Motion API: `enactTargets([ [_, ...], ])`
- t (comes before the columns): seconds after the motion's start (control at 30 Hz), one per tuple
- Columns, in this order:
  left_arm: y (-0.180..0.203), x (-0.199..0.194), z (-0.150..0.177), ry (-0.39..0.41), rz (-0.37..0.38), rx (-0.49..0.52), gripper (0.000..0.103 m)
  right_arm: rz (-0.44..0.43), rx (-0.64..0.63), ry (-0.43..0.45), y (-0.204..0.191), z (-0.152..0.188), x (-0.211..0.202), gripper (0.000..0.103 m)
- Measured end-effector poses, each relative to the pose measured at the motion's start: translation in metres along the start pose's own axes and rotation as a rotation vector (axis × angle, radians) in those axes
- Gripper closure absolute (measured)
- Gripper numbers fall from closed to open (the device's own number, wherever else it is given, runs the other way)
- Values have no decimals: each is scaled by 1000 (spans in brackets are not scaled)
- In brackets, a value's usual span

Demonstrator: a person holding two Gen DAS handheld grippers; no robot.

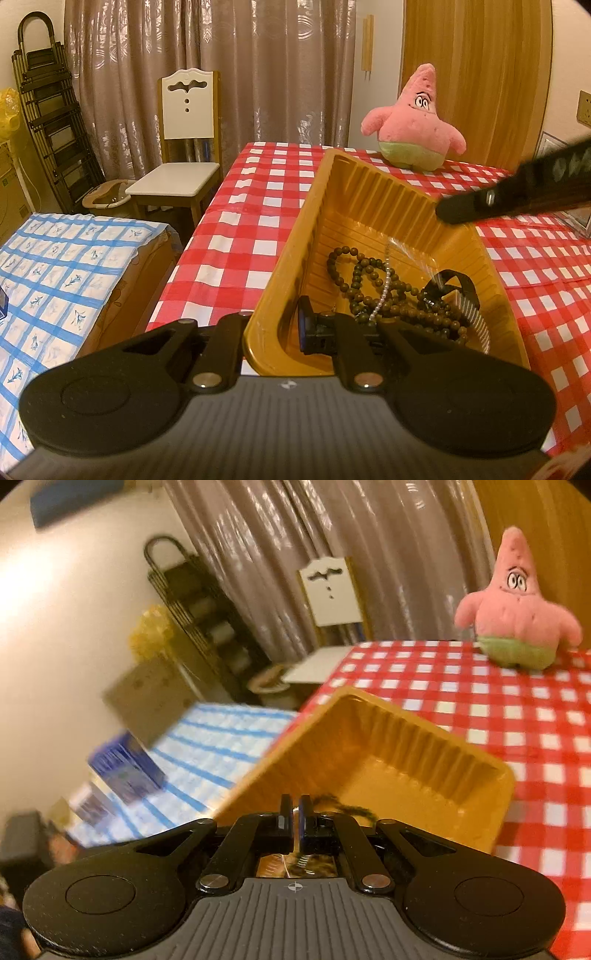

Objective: Organize jewelry
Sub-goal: 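Lift the pearl necklace into the orange tray and open the right gripper, then open the left gripper off the tray rim while the right gripper withdraws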

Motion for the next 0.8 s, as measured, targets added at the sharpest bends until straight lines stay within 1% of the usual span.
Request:
enactTargets([
  [0.03,0,0,1,0,0,1,93,32,-8,-27,3,5,4,80],
  [0.07,0,0,1,-1,0,0,93,55,-7,-49,7,11,7,69],
  [0.1,0,0,1,-2,1,-1,93,64,3,-62,10,17,7,52],
  [0.13,0,0,2,-3,1,-2,93,72,24,-62,14,23,6,49],
  [0.33,-3,0,4,-9,4,-6,93,114,60,-94,27,43,-8,48],
  [0.5,-7,2,9,-31,7,-16,93,158,75,-103,30,53,-22,47],
  [0.7,-18,12,20,-83,22,-74,92,183,102,-120,28,71,-34,45],
  [0.8,-25,17,26,-112,24,-93,88,190,115,-126,21,81,-40,44],
])
Point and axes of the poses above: each gripper's, at about its wrist camera, not at the fingertips, and x roughly the way its jaws point, y to its right, z to its underside, the point moved 8 cm from there along x, roughly the way its jaws point, and after that the axes turned 11 degrees about -x, right-handed, at the moved point
